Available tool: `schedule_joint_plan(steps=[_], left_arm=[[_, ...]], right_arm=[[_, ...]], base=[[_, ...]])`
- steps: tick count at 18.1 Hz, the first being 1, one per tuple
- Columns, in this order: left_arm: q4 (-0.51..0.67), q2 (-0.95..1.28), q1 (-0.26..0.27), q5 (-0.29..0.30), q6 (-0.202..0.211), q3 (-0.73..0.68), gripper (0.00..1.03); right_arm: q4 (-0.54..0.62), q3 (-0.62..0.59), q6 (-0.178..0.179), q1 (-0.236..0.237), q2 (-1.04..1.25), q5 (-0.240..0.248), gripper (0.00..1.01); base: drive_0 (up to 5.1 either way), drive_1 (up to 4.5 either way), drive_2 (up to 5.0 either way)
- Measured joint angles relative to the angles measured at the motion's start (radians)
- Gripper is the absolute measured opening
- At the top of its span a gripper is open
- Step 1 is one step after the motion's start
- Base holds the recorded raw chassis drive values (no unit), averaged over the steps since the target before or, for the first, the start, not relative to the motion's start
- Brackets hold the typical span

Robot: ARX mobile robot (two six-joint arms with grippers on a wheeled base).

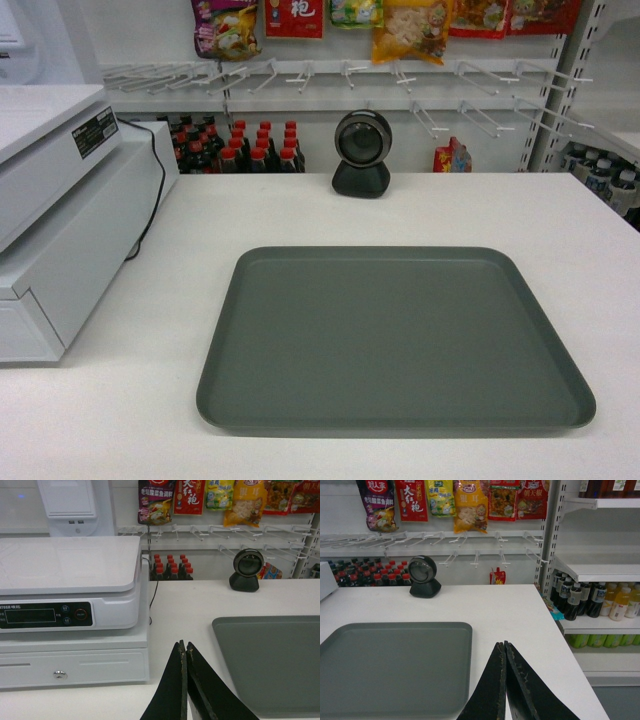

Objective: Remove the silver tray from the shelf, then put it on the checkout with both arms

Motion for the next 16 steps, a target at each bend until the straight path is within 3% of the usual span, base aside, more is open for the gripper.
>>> schedule_joint_plan(steps=[2,10,11,16], left_arm=[[0.004,0.0,0.0,-0.001,-0.001,0.0,0.02],[0.004,0.0,0.0,-0.001,0.0,0.0,0.94],[0.004,0.0,0.0,-0.001,0.0,0.0,0.99],[0.004,0.0,0.0,-0.001,0.0,0.0,0.98]], right_arm=[[0.0,0.0,0.0,0.0,0.0,0.0,0.05],[0.0,0.0,0.0,0.0,0.0,0.0,0.98],[0.0,0.0,0.0,0.0,0.0,0.0,0.98],[0.0,0.0,0.0,0.0,0.0,0.0,0.98]], base=[[0.0,0.0,0.0],[0.0,0.0,0.0],[0.0,0.0,0.0],[0.0,0.0,0.0]])
